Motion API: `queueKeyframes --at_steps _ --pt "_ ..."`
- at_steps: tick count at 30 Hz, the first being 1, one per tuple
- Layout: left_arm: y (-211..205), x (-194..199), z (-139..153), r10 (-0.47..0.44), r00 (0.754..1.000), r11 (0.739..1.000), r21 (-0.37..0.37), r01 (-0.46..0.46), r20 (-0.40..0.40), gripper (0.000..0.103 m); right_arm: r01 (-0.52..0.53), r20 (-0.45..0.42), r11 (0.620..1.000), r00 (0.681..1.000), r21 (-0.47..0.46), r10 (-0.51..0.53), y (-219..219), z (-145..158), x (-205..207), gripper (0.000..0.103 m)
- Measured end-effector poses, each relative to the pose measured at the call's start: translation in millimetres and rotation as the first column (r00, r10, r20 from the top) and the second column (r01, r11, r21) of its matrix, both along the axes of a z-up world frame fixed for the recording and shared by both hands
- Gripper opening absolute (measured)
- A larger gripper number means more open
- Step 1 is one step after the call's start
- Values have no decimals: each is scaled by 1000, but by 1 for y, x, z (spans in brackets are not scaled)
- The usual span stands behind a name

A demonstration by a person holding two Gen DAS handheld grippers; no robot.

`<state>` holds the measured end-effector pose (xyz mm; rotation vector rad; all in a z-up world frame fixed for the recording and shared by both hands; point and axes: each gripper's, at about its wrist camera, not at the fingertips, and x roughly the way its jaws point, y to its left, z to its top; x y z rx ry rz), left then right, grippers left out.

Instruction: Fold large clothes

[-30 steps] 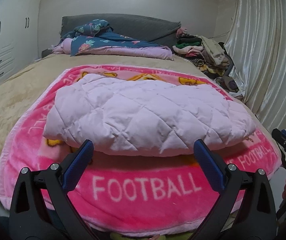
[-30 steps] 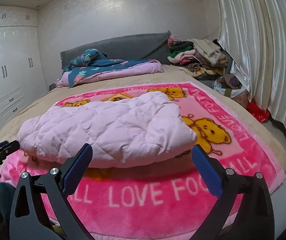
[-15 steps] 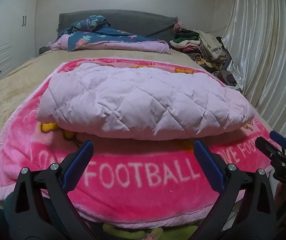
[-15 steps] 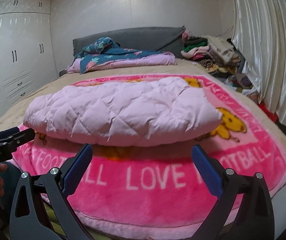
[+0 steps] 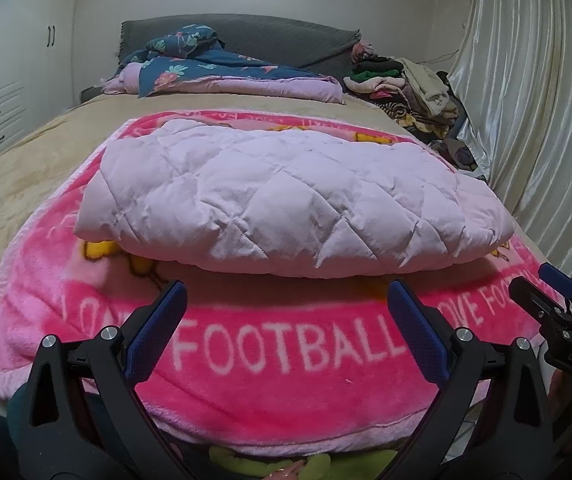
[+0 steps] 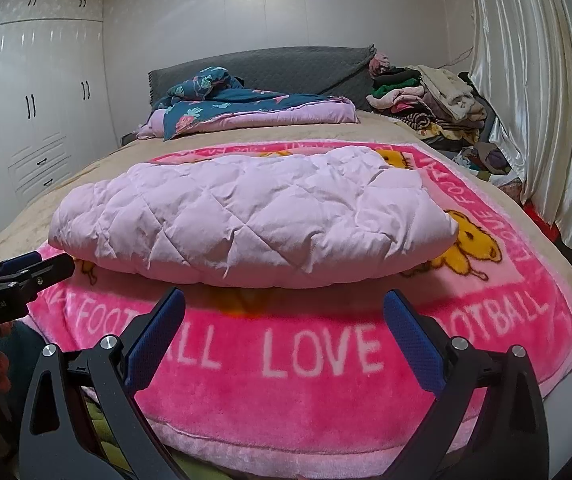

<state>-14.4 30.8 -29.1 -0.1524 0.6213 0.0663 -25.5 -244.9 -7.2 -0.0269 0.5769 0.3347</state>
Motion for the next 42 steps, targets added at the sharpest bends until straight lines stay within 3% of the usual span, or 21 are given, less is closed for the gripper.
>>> queueKeyframes --at_steps 42 --pt "6 -2 2 20 1000 1000 15 -20 -1 94 -4 -2 1000 1000 -9 4 4 0 -1 99"
